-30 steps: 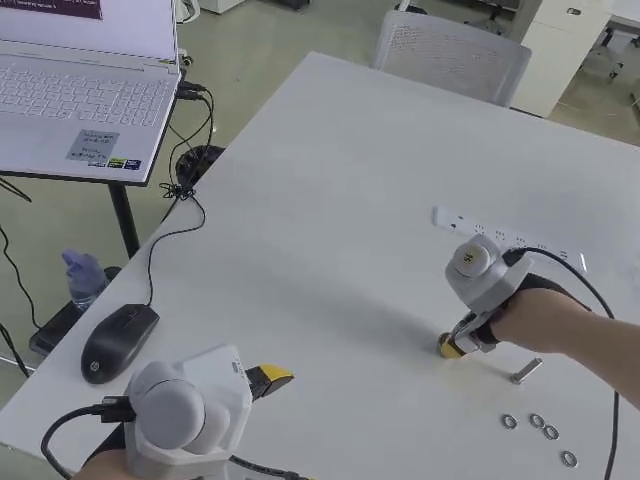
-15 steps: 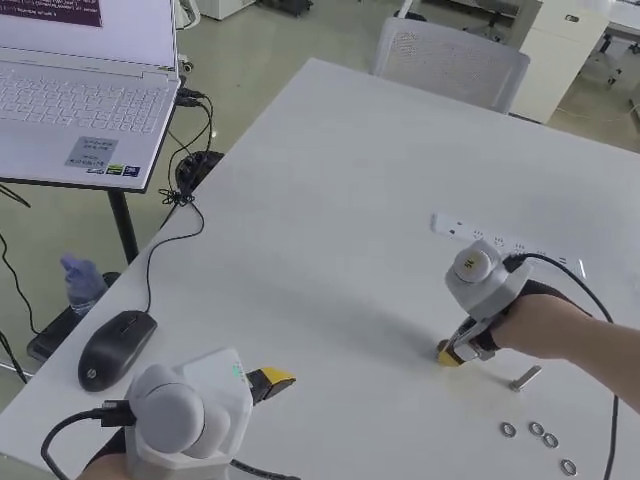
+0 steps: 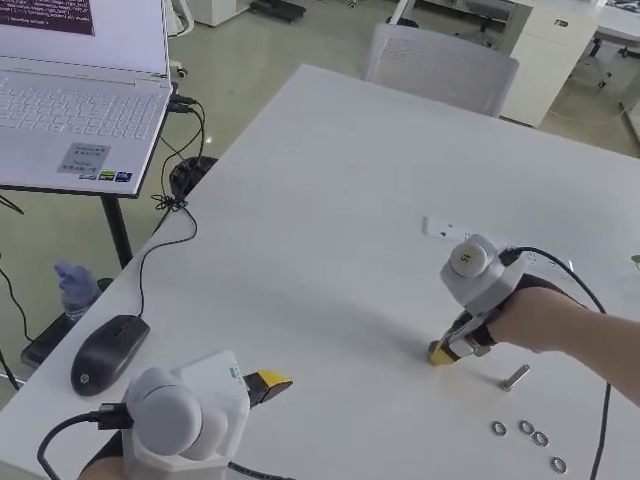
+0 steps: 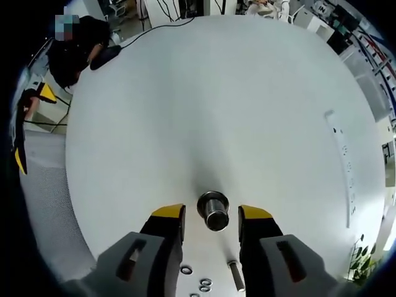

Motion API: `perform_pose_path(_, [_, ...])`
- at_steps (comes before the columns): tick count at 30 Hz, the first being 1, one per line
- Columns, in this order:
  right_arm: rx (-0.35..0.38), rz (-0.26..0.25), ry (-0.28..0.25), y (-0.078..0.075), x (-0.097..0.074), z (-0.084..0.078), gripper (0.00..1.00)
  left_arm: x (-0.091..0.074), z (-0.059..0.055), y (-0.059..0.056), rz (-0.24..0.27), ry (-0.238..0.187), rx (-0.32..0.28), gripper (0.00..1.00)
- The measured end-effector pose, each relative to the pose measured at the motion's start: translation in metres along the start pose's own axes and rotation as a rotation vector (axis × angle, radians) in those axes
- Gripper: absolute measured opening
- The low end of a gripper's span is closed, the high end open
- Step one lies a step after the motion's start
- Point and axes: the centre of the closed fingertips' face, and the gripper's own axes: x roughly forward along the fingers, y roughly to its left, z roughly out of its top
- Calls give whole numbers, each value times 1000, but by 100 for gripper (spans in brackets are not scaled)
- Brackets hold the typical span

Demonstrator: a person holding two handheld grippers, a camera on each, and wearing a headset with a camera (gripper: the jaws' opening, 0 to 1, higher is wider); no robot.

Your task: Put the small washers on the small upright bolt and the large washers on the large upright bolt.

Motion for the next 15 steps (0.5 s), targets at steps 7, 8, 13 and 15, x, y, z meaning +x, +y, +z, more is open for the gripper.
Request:
perform_pose_path(7, [-1, 4, -13, 2, -12, 3, 36, 1, 3, -6, -5, -1, 7, 80])
perform_pose_path(8, [0, 5, -13, 2, -13, 3, 36, 1, 4, -6, -5, -2, 7, 80])
perform_pose_path(13, [1, 7, -19, 2, -20, 5, 35, 2, 7, -8, -3, -2, 10, 80])
perform_pose_path(15, [0, 8, -15, 1, -22, 4, 35, 2, 9, -7, -2, -4, 12, 80])
